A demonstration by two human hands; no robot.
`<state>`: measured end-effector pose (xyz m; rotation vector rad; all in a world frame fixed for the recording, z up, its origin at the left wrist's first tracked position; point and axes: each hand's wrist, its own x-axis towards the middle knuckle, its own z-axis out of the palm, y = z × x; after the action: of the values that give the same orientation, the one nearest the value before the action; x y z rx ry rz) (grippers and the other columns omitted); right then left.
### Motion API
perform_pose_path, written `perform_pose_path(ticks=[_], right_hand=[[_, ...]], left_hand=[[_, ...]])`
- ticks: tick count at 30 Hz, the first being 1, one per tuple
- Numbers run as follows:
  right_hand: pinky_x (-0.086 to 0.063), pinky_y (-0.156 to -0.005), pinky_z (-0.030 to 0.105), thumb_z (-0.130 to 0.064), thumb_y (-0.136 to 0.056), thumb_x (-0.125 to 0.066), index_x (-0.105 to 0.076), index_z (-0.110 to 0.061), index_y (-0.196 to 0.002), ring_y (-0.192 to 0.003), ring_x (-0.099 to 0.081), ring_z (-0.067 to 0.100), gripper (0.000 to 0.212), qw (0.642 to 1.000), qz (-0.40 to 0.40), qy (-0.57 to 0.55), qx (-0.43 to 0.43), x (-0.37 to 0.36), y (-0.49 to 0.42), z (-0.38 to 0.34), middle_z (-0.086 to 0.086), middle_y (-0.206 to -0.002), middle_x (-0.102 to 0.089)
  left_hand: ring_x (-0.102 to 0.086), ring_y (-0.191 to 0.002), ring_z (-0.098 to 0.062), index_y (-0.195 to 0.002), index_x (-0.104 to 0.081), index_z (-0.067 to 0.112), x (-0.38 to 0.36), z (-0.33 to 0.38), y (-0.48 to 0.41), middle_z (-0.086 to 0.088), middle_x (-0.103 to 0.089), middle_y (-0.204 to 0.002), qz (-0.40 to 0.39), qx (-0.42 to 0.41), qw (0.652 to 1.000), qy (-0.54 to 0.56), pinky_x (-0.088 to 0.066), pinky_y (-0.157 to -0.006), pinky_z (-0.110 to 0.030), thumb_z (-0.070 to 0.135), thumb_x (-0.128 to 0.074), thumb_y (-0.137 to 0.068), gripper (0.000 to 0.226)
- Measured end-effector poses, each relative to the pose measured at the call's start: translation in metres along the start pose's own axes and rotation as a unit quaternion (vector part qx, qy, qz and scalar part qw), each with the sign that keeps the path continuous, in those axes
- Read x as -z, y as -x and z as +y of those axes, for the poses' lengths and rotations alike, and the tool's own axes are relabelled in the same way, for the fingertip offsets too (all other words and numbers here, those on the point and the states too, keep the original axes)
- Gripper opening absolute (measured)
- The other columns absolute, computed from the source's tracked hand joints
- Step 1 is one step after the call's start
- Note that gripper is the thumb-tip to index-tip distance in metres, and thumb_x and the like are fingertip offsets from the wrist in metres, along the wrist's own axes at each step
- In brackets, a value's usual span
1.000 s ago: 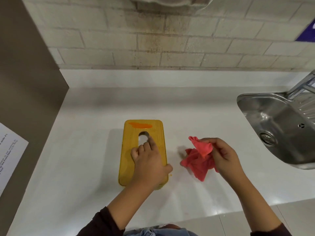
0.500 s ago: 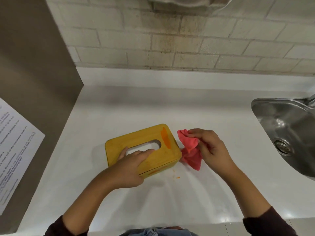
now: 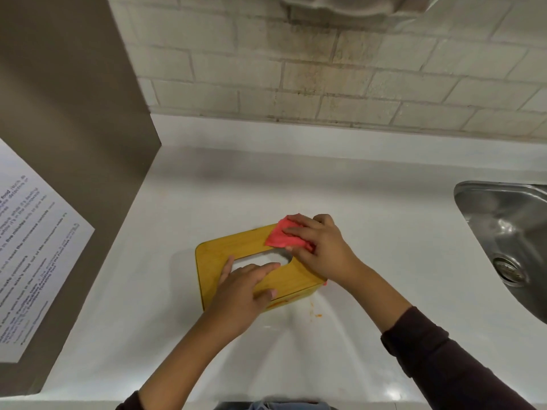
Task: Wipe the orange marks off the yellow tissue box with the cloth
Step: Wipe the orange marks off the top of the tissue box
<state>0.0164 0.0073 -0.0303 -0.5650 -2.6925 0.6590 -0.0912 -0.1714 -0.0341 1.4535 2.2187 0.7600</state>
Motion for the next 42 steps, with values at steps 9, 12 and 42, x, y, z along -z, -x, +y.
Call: perform_pose_path(ticks=[9, 12, 42], right_hand=[[-0.043, -0.077, 0.029, -0.010, -0.089, -0.062, -0.073, -0.007, -0.088, -0.086, -0.053, 0.021, 0.012, 0.997, -0.057, -0.051, -0.005, 0.018, 0.004, 0.007, 0.004, -0.096, -0.066], [-0.045, -0.070, 0.027, -0.014, -0.089, -0.061, -0.070, -0.010, -0.086, -0.078, -0.057, 0.016, 0.011, 0.990, -0.093, -0.081, -0.063, 0.027, 0.004, 0.009, 0.004, -0.087, -0.060], [-0.034, -0.089, 0.041, -0.029, -0.093, -0.047, -0.059, -0.033, -0.125, -0.101, -0.043, 0.027, 0.034, 0.999, -0.038, 0.027, -0.020, 0.013, 0.048, -0.010, 0.003, -0.132, -0.051]], left_hand=[[-0.046, -0.114, 0.003, -0.127, -0.047, 0.044, -0.002, 0.000, -0.003, 0.014, -0.059, -0.110, 0.014, 0.016, 1.000, 0.011, 0.025, -0.100, -0.007, 0.037, -0.060, -0.086, 0.044], [-0.047, -0.112, 0.004, -0.127, -0.048, 0.044, -0.002, -0.001, -0.003, 0.015, -0.058, -0.107, 0.011, 0.012, 1.000, 0.008, 0.026, -0.099, -0.007, 0.037, -0.060, -0.086, 0.043], [-0.051, -0.110, 0.002, -0.127, -0.051, 0.039, 0.000, 0.002, -0.003, 0.013, -0.058, -0.105, 0.014, 0.013, 1.000, 0.005, 0.025, -0.098, -0.005, 0.035, -0.061, -0.086, 0.043]])
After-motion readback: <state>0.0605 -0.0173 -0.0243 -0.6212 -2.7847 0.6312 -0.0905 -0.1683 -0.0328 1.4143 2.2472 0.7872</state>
